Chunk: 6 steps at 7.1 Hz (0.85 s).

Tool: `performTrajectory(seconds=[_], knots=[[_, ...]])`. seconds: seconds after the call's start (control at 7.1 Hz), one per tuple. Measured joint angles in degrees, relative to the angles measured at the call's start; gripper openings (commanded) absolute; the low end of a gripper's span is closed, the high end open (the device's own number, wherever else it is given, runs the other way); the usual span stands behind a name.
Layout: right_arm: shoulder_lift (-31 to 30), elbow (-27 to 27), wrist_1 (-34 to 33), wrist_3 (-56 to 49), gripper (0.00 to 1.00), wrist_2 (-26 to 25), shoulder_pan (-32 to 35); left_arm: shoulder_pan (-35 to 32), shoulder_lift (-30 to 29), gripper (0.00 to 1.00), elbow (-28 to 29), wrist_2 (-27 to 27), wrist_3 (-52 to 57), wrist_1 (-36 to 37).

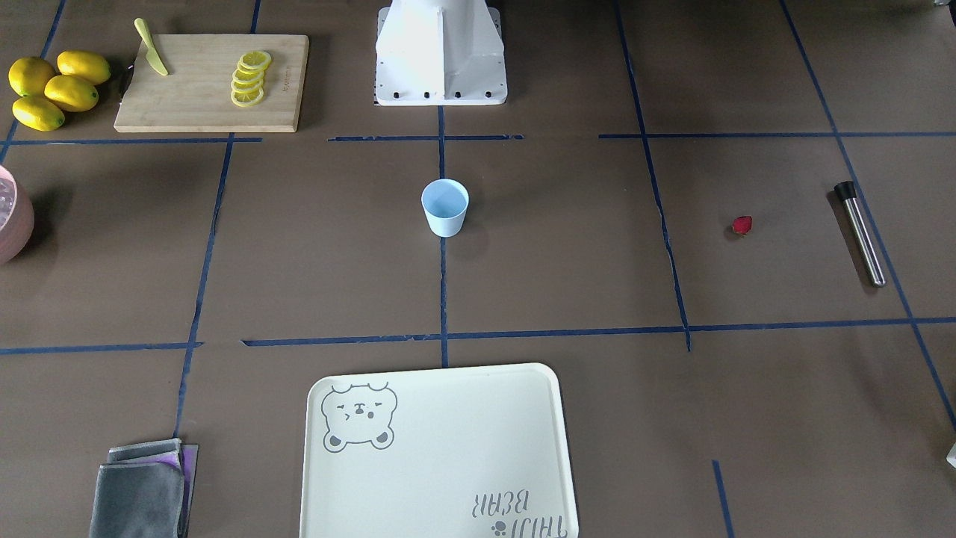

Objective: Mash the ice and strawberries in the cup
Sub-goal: 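Grasp a clear ice cube from the pink bowl with the right gripper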

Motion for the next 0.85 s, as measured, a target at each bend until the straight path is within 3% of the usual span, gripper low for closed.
performTrajectory(seconds=[0.85], knots=[[-0.2, 0.3, 0.3, 0.5, 0.99, 0.2, 0.0, 0.2, 0.8, 1.0, -1.4, 2.2, -0.3, 0.0]])
